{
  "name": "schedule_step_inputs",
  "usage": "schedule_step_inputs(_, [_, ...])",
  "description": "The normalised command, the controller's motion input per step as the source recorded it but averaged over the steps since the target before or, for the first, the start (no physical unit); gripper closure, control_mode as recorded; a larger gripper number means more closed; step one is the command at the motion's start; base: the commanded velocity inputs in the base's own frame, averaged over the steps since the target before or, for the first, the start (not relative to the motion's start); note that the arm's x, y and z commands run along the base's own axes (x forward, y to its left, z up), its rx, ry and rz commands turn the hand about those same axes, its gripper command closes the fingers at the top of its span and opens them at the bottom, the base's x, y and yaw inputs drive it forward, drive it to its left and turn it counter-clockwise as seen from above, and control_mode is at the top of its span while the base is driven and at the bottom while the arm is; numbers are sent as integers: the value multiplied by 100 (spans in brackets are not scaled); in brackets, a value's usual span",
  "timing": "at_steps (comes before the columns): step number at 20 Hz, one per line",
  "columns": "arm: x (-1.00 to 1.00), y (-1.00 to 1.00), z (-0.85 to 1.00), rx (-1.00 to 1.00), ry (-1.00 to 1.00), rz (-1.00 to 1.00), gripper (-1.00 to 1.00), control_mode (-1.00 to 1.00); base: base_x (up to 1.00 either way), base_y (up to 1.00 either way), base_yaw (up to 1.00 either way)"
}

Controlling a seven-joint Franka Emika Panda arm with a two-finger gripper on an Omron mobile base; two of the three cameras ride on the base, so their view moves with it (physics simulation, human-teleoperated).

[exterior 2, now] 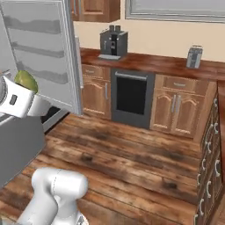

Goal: There is a bowl on the dining counter. Grab a lemon wedge from the fridge and place it in the bowl. Then get the liquor bottle and glass cup from the cabinet and place them next to the bowl.

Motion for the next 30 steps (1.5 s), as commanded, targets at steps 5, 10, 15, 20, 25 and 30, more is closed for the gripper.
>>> schedule_step_inputs(5, [0, 0, 0, 0, 0, 0, 100, 100, -47, -32, -74])
schedule_step_inputs(10, [0, 0, 0, 0, 0, 0, 100, 100, -15, -67, -57])
schedule_step_inputs(15, [0, 0, 0, 0, 0, 0, 100, 100, 3, -100, -27])
schedule_step_inputs(20, [0, 0, 0, 0, 0, 0, 100, 100, 10, -100, -15])
schedule_step_inputs(25, [0, 0, 0, 0, 0, 0, 100, 100, 16, -100, -9])
schedule_step_inputs(30, [0, 0, 0, 0, 0, 0, 100, 100, 28, -100, -4])
